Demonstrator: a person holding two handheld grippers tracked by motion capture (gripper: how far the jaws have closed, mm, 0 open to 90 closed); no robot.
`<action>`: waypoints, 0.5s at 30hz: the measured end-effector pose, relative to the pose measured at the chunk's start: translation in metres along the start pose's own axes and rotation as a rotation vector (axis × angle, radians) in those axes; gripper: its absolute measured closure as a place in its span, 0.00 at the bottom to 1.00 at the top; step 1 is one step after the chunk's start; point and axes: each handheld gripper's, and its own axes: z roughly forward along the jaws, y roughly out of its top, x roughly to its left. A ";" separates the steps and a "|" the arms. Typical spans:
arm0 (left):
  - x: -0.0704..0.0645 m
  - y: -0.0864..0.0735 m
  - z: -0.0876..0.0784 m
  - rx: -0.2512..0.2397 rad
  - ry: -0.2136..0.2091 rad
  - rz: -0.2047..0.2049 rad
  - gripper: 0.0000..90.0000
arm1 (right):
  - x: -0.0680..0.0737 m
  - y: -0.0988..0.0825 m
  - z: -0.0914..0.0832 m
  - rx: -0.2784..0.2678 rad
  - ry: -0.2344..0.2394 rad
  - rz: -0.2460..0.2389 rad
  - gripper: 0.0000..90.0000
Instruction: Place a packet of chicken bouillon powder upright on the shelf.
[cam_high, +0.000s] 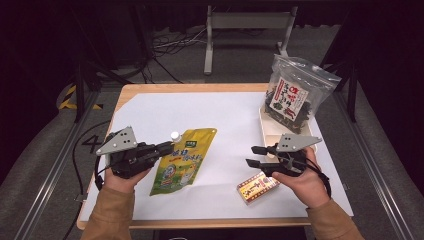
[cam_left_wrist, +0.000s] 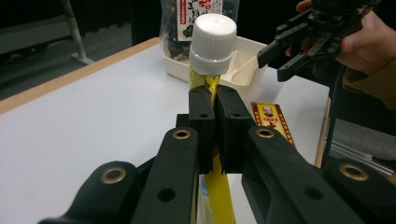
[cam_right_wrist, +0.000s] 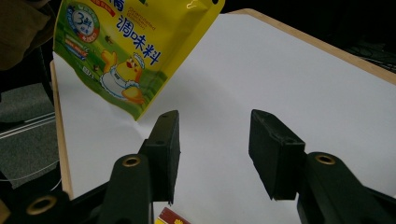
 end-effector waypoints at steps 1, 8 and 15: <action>-0.001 0.001 0.000 -0.006 -0.002 0.011 0.96 | 0.000 0.001 0.002 -0.001 0.003 -0.002 0.60; -0.008 0.007 0.004 -0.027 -0.028 0.021 0.96 | 0.000 0.009 0.018 -0.005 0.033 0.014 0.57; -0.014 0.010 0.012 -0.028 -0.049 0.038 0.96 | 0.001 0.014 0.036 -0.005 0.076 0.028 0.54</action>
